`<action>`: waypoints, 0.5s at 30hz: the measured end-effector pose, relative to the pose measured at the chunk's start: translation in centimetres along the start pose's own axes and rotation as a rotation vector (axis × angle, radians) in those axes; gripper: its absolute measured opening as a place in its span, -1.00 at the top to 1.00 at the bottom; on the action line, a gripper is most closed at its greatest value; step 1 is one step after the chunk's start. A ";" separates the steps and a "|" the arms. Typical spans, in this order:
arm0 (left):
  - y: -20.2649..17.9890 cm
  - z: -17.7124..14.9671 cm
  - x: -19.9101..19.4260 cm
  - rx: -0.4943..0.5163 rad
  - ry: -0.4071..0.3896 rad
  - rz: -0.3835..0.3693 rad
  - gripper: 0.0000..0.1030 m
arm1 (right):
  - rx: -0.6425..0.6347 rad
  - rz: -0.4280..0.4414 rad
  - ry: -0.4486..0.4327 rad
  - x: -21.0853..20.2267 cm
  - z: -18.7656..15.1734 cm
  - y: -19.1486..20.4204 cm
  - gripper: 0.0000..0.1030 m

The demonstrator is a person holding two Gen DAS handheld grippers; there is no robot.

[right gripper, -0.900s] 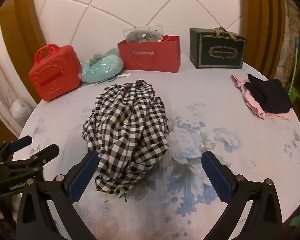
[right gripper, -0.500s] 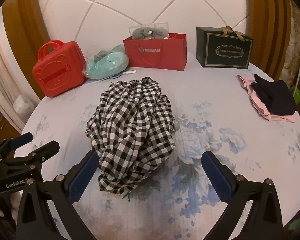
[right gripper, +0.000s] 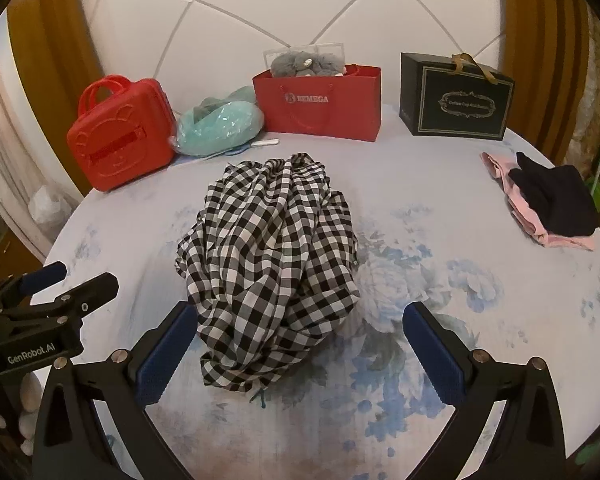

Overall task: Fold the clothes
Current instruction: 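Move both grippers toward the crumpled gingham garment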

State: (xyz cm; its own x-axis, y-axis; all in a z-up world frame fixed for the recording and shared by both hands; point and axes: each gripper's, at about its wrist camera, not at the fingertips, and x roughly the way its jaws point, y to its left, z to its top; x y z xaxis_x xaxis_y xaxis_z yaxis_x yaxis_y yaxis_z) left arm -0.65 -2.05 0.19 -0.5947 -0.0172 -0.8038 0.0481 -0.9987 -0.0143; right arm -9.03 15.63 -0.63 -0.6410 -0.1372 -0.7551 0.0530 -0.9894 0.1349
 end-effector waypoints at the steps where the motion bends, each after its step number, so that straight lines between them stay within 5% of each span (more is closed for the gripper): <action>1: 0.1 0.0 0.1 -0.003 0.001 0.000 -0.90 | -0.001 -0.001 0.001 0.0 0.1 0.0 -1.00; 15: 0.4 0.2 0.8 -0.008 0.015 0.012 -0.90 | -0.004 -0.001 0.012 0.7 0.3 0.0 -1.00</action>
State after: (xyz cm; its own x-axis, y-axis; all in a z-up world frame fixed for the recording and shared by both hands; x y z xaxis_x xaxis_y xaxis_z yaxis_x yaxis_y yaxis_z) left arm -1.22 -2.50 -0.36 -0.5818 -0.0282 -0.8128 0.0614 -0.9981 -0.0092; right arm -9.65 15.51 -0.96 -0.6315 -0.1372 -0.7631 0.0554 -0.9897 0.1320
